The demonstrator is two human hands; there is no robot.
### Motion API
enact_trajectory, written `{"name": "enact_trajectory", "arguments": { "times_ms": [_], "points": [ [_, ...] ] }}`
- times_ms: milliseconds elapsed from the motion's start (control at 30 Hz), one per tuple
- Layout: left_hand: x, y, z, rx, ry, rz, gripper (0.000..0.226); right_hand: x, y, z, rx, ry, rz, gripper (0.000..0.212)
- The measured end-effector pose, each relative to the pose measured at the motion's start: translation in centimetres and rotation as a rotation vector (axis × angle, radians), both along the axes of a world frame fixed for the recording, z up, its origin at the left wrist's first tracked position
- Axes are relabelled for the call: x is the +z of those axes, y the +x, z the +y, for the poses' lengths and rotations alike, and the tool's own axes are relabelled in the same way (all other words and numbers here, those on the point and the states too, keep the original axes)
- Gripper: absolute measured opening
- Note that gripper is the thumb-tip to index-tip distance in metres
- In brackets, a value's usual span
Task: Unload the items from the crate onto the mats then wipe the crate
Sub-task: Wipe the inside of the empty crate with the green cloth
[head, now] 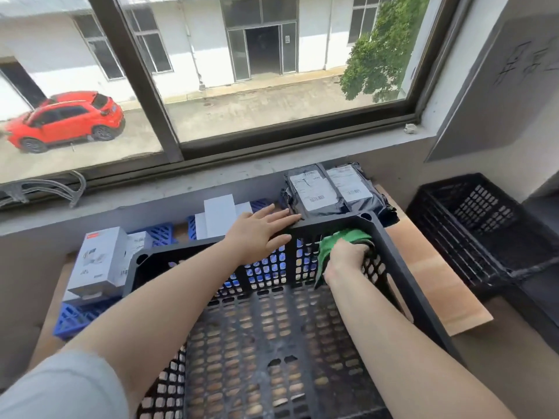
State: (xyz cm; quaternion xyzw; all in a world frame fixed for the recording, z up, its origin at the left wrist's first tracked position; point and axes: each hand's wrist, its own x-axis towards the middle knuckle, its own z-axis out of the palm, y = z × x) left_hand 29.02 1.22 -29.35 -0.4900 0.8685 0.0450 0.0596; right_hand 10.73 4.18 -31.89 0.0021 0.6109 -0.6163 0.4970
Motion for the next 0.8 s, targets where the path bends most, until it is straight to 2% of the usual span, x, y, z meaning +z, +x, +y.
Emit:
{"name": "enact_trajectory", "arguments": {
  "times_ms": [67,133,200,233,300,433,500,567,700,800],
  "points": [
    [-0.1,-0.1,0.0,0.007,-0.002,0.015,0.053,0.5,2.2,-0.1,0.094,0.013,0.160,0.048],
    [-0.3,-0.1,-0.3,0.013,-0.001,0.024,0.052,0.1,4.8,0.9,0.191,-0.075,0.375,0.069],
    [-0.2,-0.2,-0.7,0.023,0.008,0.014,0.054,-1.3,7.4,2.5,0.404,-0.188,0.570,0.089],
    [0.0,-0.3,-0.9,0.031,0.013,0.017,0.059,-1.8,8.4,3.3,0.512,-0.241,0.603,0.094],
    [0.1,-0.5,-0.9,0.040,0.019,0.019,0.068,-1.5,8.7,4.2,0.534,-0.292,0.468,0.090],
    [-0.8,-0.1,-0.7,0.019,-0.058,-0.042,0.058,-1.1,4.4,2.6,0.105,-0.144,0.124,0.064],
    [-1.1,0.0,-0.7,0.006,-0.098,-0.085,0.057,-1.2,1.8,1.3,-0.025,-0.102,0.085,0.060],
    [-1.0,-0.1,-0.7,-0.011,-0.118,-0.097,0.056,-1.0,1.2,0.2,-0.068,-0.077,0.087,0.055],
    [-0.6,0.6,-0.5,-0.020,-0.066,-0.075,0.055,-0.6,4.3,0.6,0.161,-0.047,0.181,0.054],
    [-0.3,3.9,0.5,0.000,-0.062,-0.147,0.057,-1.4,5.7,2.8,0.329,-0.085,0.121,0.052]
  ]
}}
